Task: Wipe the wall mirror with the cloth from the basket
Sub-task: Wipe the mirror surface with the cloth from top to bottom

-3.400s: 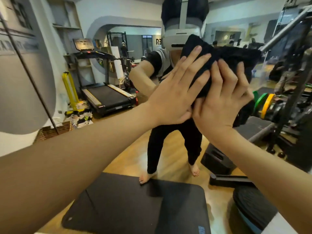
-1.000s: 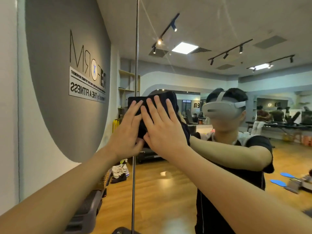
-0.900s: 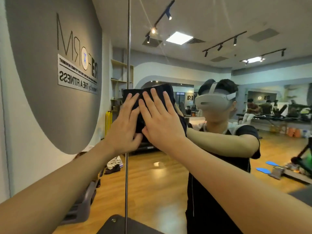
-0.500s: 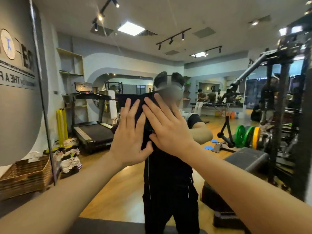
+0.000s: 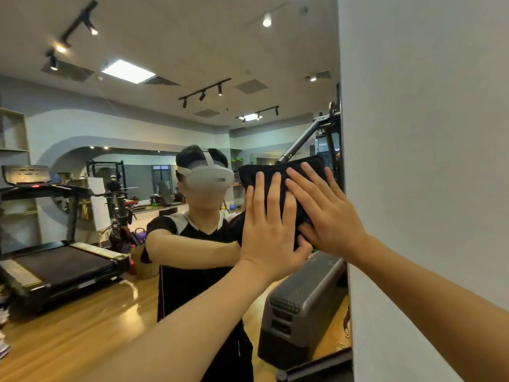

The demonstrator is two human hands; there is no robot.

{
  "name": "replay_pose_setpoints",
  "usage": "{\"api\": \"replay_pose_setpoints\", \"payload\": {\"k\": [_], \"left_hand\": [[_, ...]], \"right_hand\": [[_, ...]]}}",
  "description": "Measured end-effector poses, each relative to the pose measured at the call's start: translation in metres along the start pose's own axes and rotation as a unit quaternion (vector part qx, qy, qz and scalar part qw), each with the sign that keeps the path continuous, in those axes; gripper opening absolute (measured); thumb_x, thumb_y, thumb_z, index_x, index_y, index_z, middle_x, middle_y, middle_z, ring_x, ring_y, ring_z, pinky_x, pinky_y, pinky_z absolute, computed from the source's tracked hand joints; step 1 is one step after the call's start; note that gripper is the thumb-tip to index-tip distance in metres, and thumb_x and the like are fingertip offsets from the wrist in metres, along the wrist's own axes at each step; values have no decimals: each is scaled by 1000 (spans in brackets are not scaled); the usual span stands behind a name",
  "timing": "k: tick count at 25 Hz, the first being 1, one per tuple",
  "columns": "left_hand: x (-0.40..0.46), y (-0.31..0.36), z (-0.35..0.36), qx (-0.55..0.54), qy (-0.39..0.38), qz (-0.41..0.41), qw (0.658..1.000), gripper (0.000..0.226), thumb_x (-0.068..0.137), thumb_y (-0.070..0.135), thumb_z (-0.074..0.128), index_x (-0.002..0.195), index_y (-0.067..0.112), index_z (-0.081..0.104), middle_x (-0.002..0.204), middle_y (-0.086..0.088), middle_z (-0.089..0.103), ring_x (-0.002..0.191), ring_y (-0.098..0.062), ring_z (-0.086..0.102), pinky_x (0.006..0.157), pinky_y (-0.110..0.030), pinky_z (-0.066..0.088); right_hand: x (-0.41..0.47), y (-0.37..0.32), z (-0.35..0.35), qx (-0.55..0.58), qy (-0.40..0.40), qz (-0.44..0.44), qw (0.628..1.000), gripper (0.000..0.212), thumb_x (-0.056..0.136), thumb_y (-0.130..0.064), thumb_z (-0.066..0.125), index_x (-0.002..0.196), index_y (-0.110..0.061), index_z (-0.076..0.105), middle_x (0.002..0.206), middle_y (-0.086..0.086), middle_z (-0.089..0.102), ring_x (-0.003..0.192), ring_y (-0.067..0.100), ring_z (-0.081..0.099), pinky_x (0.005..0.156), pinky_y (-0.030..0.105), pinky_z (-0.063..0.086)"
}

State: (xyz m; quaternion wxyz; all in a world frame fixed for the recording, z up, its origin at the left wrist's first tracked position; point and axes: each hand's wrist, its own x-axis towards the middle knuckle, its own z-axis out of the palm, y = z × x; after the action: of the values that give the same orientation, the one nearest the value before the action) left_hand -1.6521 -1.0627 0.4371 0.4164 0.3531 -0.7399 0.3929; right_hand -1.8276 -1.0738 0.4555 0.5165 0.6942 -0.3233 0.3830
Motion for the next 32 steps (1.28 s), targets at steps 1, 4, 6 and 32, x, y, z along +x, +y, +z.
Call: {"api": "replay_pose_setpoints", "payload": {"k": [1, 4, 6, 32], "left_hand": [[7, 11, 6, 0, 2, 2, 1000, 86, 80, 45, 55, 151, 0, 39, 164, -27, 25, 154, -49, 10, 123, -64, 17], [19, 30, 18, 1, 13, 12, 1000, 86, 79, 45, 55, 151, 1, 40, 163, -27, 28, 154, -50, 10, 124, -63, 14], [18, 33, 23, 5, 19, 20, 1000, 84, 80, 45, 55, 151, 2, 40, 161, -27, 30, 154, -49, 12, 125, -62, 15], [-220, -213, -89, 49, -115, 120, 985, 84, 76, 20, 63, 151, 0, 32, 160, -30, 29, 154, -48, 15, 125, -61, 16]], "right_hand": [[-6, 13, -2, -1, -1, 2, 1000, 58, 99, -26, 48, 152, -3, 45, 162, 14, 38, 155, 37, 26, 123, 64, 24], [-20, 31, -7, 0, 3, 26, 1000, 56, 101, -27, 47, 151, -2, 46, 161, 16, 39, 154, 39, 27, 123, 64, 23], [-27, 28, -7, 1, 6, 44, 999, 56, 101, -28, 48, 150, -2, 47, 161, 16, 40, 154, 38, 26, 124, 64, 23], [13, -332, 48, 131, -41, 152, 979, 76, 88, -29, 51, 156, 0, 36, 167, 19, 27, 156, 42, 15, 128, 58, 3]]}}
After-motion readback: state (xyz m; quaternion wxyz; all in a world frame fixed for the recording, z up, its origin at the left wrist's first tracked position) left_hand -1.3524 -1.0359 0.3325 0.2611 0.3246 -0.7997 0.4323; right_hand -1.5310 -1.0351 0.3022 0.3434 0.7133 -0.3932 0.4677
